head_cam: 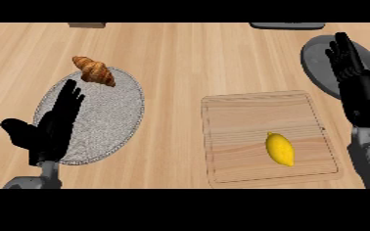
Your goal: Pick the lemon from the cutting board and place it in the pan
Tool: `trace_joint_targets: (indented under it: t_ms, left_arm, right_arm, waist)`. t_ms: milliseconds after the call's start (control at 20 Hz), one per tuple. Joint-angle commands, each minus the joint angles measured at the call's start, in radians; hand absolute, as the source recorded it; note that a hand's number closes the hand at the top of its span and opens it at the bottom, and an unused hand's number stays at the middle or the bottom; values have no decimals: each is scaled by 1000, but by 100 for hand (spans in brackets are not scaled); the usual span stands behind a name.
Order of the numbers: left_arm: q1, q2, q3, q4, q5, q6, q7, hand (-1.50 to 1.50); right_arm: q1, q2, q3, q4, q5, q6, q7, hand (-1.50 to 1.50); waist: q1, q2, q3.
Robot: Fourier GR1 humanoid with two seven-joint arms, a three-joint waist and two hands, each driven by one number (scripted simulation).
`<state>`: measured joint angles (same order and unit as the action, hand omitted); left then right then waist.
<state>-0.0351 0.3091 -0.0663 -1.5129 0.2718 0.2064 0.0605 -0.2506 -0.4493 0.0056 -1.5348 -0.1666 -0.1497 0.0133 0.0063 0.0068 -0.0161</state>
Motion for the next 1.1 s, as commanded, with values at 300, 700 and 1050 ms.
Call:
trace_joint_targets:
  t_ms: [300, 700, 1050]
  left_arm:
    - [-136, 32, -28, -24, -70, -14, -36, 0]
    - [-163, 11, -18, 32, -102, 24, -35, 0]
    - [-180, 5, -22, 39, -103, 9, -30, 0]
  right_arm:
    - [-9, -81, 405, 25, -95, 707, -121, 150]
    - [-57, -382, 54, 210, 60, 794, -791, -150]
    - [-156, -612, 141, 200, 252, 815, -872, -150]
  waist:
    - [54, 19, 22]
    - [-4, 2, 19]
    - [20, 0, 18]
